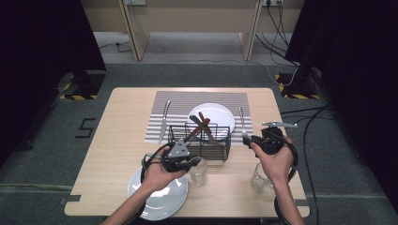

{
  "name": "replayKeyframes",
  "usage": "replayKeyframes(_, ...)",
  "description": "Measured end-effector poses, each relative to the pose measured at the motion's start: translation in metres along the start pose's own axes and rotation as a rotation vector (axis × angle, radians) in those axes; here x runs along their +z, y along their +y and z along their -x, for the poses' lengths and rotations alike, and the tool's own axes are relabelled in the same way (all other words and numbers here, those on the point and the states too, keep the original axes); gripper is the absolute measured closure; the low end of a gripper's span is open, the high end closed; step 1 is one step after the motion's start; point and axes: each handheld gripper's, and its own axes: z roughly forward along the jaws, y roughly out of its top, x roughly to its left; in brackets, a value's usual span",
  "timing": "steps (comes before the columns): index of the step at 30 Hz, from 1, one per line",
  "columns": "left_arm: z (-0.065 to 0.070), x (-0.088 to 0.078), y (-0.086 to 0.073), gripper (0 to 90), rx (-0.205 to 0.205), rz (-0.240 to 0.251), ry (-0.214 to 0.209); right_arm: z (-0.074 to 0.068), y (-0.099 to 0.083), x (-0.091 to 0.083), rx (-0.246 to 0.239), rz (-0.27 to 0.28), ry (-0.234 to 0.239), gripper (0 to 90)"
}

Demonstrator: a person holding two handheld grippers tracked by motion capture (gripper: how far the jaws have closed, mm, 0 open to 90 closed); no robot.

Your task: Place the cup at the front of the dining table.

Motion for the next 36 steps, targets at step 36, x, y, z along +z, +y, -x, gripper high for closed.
replayKeyframes(36,0.006,-0.024,0.010,79.1,0.016,0.105,-0.026,0.001,0.000,0.001,0.006,-0.001,0.005,57.9)
